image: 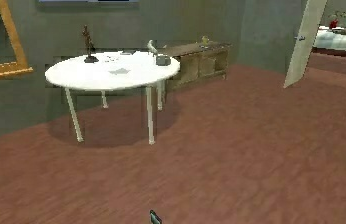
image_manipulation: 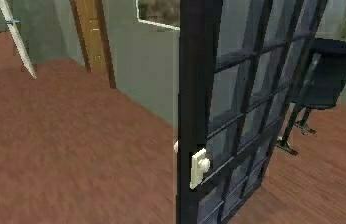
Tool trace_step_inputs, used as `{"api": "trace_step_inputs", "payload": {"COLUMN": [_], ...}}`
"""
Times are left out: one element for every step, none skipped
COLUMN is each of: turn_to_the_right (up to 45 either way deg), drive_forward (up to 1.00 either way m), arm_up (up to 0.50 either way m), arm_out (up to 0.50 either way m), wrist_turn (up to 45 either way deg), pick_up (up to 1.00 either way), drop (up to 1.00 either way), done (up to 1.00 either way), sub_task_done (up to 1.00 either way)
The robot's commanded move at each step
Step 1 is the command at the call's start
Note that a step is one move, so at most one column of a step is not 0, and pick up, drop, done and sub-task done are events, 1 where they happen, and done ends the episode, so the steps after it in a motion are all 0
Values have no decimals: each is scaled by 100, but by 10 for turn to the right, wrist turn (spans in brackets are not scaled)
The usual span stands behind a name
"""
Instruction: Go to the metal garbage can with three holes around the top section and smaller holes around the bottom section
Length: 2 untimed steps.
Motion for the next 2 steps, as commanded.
{"api": "trace_step_inputs", "payload": {"turn_to_the_right": [390, 0], "drive_forward": [0, 100], "arm_up": [0, 0], "arm_out": [0, 0], "wrist_turn": [0, 0], "pick_up": [0, 0], "drop": [0, 0], "done": [0, 0], "sub_task_done": [0, 0]}}
